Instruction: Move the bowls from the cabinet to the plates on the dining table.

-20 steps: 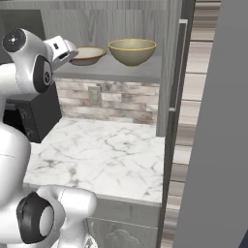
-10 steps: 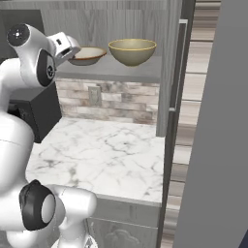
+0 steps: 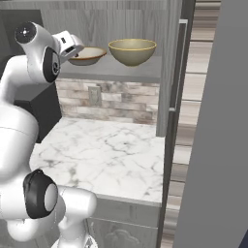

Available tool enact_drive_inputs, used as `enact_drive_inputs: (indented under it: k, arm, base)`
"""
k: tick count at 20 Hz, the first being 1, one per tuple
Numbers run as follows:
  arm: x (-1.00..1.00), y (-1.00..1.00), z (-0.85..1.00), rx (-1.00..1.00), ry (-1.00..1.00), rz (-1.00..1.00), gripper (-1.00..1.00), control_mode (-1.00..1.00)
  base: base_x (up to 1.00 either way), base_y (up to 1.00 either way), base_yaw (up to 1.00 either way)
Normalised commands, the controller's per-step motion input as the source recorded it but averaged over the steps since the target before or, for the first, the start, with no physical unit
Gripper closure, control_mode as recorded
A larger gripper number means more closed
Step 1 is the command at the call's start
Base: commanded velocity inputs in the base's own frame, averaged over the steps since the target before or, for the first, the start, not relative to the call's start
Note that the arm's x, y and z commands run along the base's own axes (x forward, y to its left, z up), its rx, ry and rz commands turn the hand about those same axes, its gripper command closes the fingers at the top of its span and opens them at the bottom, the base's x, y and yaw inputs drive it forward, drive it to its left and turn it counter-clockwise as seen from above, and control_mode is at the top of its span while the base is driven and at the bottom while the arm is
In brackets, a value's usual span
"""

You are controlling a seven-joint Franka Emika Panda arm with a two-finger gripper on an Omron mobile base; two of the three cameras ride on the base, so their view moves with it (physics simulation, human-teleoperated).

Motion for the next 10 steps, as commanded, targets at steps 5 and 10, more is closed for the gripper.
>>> enact_drive_inputs:
  k: [5, 10]
  arm:
    - [0.21, 0.01, -0.04, 0.0, 0.0, 0.0, -1.0, -1.0]
    - [0.16, 0.07, -0.07, 0.0, 0.0, 0.0, -1.0, -1.0]
  base:
    - [0.0, 0.0, 0.0]
    - [0.0, 0.0, 0.0]
